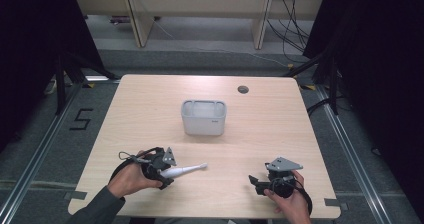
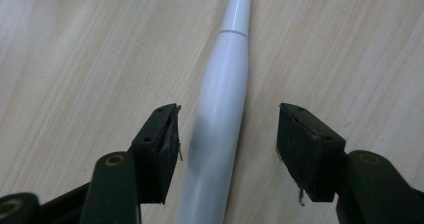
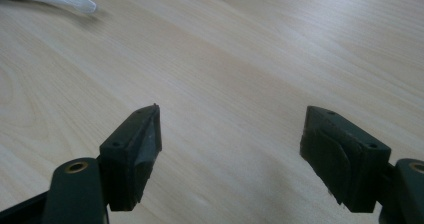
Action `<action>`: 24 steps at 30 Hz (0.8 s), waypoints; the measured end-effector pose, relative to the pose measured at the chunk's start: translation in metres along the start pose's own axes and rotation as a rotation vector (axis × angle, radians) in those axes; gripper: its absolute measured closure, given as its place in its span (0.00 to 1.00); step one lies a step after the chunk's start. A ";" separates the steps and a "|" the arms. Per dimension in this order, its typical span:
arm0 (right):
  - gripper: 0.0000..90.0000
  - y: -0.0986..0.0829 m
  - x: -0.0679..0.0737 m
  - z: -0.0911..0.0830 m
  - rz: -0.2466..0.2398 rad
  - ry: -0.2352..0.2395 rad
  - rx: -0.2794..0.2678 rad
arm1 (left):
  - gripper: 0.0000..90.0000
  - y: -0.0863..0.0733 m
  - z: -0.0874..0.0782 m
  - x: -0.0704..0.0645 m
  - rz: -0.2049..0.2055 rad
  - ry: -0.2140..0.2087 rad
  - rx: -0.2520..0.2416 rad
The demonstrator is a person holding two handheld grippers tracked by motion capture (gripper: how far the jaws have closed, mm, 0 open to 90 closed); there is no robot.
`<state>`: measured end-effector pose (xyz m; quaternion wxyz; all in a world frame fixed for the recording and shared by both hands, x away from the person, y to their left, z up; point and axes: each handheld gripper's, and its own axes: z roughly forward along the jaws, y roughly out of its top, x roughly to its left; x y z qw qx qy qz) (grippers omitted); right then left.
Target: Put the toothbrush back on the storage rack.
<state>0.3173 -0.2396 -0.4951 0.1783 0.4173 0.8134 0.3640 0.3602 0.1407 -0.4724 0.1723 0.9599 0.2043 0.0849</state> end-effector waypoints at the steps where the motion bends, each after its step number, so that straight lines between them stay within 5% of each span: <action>1: 0.28 0.000 0.000 0.000 0.002 0.000 -0.001 | 0.49 0.000 0.000 0.000 0.000 0.000 0.000; 24: 0.28 0.000 0.001 0.000 0.017 0.007 0.007 | 0.66 0.016 0.016 0.011 0.028 -0.047 0.087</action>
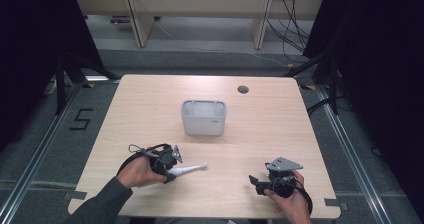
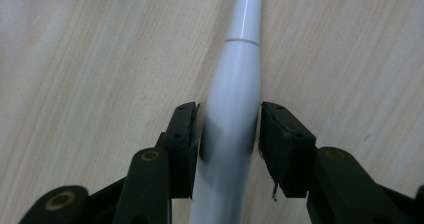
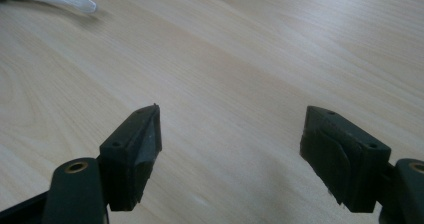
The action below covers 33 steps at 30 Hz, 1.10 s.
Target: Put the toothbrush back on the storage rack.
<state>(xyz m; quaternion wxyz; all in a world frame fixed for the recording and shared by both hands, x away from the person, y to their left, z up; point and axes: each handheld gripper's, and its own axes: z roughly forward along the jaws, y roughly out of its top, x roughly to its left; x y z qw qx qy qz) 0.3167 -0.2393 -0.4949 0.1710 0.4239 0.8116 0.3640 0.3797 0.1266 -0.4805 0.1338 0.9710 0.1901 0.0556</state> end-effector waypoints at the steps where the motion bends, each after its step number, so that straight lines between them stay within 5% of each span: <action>1: 0.28 0.000 0.000 0.000 -0.002 -0.001 -0.001 | 0.67 0.000 0.001 0.000 -0.002 -0.005 0.009; 2: 0.28 0.000 -0.002 0.001 -0.031 -0.010 -0.015 | 0.67 0.000 0.001 0.001 -0.004 -0.006 0.014; 33: 0.28 0.000 -0.002 0.000 -0.031 -0.011 -0.019 | 0.74 0.008 0.002 0.009 -0.025 -0.041 0.108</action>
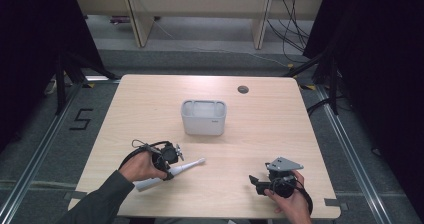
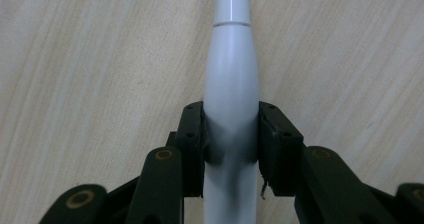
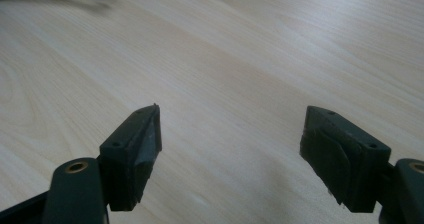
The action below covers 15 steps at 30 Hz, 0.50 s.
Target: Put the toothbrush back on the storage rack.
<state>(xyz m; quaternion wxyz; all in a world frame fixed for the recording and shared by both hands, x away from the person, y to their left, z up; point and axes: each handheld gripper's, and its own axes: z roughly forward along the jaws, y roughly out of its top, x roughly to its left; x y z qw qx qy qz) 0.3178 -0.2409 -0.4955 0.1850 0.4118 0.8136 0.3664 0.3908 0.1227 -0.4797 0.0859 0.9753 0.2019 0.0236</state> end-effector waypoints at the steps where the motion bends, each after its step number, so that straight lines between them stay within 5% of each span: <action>1: 0.28 0.000 0.000 0.000 -0.003 0.001 0.002 | 0.74 0.001 0.000 0.000 -0.002 0.005 0.006; 9: 0.28 0.000 0.000 -0.001 0.014 0.000 0.003 | 0.74 0.000 -0.007 -0.004 0.028 0.033 -0.053; 15: 0.28 0.000 0.000 -0.001 0.020 -0.002 0.005 | 0.74 -0.004 -0.018 -0.004 0.002 0.022 -0.099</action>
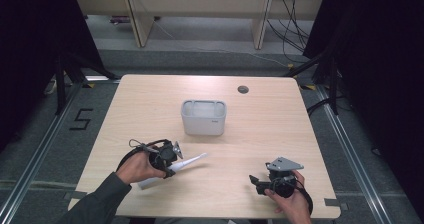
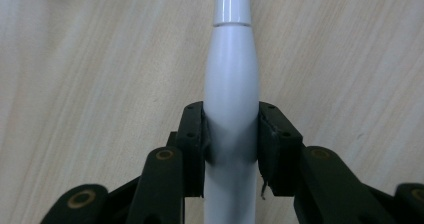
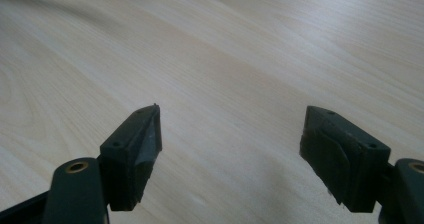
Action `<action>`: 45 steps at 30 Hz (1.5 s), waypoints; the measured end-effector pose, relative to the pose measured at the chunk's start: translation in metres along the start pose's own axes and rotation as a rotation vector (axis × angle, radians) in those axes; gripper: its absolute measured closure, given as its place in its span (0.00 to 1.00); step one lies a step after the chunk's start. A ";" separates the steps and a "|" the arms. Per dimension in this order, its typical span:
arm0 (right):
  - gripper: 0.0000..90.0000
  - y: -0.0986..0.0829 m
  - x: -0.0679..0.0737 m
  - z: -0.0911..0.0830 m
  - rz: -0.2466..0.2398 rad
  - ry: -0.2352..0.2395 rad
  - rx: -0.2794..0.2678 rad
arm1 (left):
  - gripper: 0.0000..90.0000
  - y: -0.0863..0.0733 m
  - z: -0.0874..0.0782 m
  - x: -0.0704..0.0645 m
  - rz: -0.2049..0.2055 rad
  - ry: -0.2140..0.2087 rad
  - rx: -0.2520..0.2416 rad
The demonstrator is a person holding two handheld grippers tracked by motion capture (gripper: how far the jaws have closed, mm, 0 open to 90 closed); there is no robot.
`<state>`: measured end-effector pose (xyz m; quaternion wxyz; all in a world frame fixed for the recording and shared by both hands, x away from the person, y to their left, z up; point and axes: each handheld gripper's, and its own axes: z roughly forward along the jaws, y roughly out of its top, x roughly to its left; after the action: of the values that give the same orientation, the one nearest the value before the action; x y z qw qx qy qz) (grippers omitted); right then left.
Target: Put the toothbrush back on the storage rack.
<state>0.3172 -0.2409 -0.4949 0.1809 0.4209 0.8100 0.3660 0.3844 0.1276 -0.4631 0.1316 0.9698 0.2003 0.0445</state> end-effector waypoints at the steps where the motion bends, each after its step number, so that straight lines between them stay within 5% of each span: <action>1: 0.28 0.000 0.000 0.000 0.000 0.000 0.001 | 0.74 -0.001 -0.006 0.000 -0.011 0.005 -0.026; 6: 0.28 0.000 0.001 0.000 0.015 0.001 0.001 | 0.74 -0.004 -0.019 0.001 -0.026 0.004 -0.070; 9: 0.28 0.000 -0.001 0.001 -0.009 -0.006 -0.009 | 0.74 -0.003 -0.028 0.005 0.020 0.023 -0.113; 12: 0.28 0.000 0.000 0.000 0.008 0.000 -0.005 | 0.74 -0.003 -0.035 0.007 0.014 0.041 -0.166; 17: 0.28 0.000 -0.002 -0.001 -0.010 -0.001 -0.003 | 0.74 -0.003 -0.048 0.014 -0.044 0.112 -0.331; 19: 0.28 0.000 -0.002 -0.001 -0.007 -0.007 -0.001 | 0.74 -0.003 -0.052 0.017 -0.054 0.124 -0.362; 21: 0.28 0.000 -0.002 -0.001 -0.006 0.000 -0.002 | 0.74 -0.004 -0.058 0.024 -0.109 0.122 -0.450; 26: 0.28 0.000 0.000 -0.001 0.021 -0.004 0.003 | 0.74 -0.007 -0.064 0.033 -0.163 0.141 -0.531; 27: 0.28 0.000 -0.003 -0.001 -0.009 -0.011 -0.002 | 0.74 -0.008 -0.064 0.035 -0.186 0.139 -0.564; 31: 0.28 0.000 0.000 -0.001 0.023 -0.001 0.003 | 0.74 -0.008 -0.066 0.038 -0.214 0.150 -0.613; 34: 0.28 0.000 -0.001 -0.001 0.001 -0.002 -0.007 | 0.74 -0.007 -0.067 0.040 -0.233 0.151 -0.641; 39: 0.28 0.001 -0.003 -0.001 -0.004 -0.005 -0.003 | 0.74 -0.001 -0.070 0.044 -0.311 0.152 -0.764; 45: 0.28 0.001 -0.003 -0.002 -0.006 -0.013 -0.009 | 0.74 0.012 -0.074 0.042 -0.320 0.169 -0.840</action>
<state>0.3177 -0.2440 -0.4929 0.1893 0.4199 0.8085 0.3662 0.4171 0.1511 -0.3873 0.5018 0.7823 0.3223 0.1801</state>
